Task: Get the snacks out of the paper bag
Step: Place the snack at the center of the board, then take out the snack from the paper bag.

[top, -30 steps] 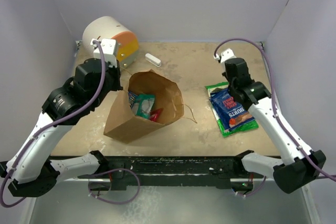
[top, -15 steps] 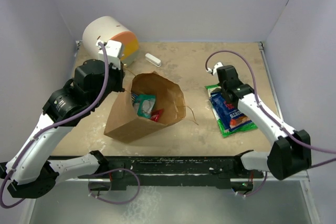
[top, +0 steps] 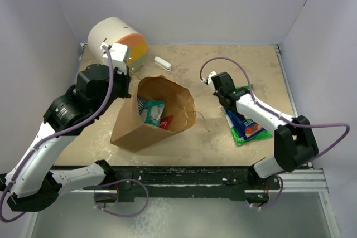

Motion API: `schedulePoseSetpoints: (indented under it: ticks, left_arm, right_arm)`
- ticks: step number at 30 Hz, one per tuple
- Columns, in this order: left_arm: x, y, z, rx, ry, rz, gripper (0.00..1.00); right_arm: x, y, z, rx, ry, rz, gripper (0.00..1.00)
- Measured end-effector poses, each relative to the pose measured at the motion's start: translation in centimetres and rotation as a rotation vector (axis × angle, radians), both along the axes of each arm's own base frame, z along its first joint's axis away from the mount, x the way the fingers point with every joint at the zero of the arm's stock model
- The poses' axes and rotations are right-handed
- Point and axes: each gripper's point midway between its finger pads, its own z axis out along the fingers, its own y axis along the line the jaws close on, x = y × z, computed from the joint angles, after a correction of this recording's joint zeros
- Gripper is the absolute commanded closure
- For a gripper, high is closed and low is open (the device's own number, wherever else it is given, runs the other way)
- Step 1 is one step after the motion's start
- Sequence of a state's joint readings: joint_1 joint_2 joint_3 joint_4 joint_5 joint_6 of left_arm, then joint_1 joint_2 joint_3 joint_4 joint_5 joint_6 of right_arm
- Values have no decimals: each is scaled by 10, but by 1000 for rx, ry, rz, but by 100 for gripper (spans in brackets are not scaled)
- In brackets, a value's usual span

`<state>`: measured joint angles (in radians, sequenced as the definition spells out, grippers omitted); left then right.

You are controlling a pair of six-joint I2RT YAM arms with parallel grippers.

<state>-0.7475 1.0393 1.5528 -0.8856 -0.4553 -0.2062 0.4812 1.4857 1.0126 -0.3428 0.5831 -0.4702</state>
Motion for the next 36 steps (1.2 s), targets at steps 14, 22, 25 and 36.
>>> schedulePoseSetpoints:
  ticks: [14, 22, 25, 36]
  left_arm:
    - [-9, 1, 6, -37, 3, -20, 100]
    - [-9, 4, 15, -17, -35, -30, 100]
    - [-3, 8, 20, 47, -76, -30, 100]
    - [61, 22, 61, 359, -251, 18, 100]
  right_arm:
    - [-8, 38, -38, 277, 60, -49, 27]
    - [-5, 61, 67, 582, -140, -107, 21]
    - [-8, 73, 97, 711, -175, -109, 21]
    - [-50, 120, 100, 980, 55, -65, 22]
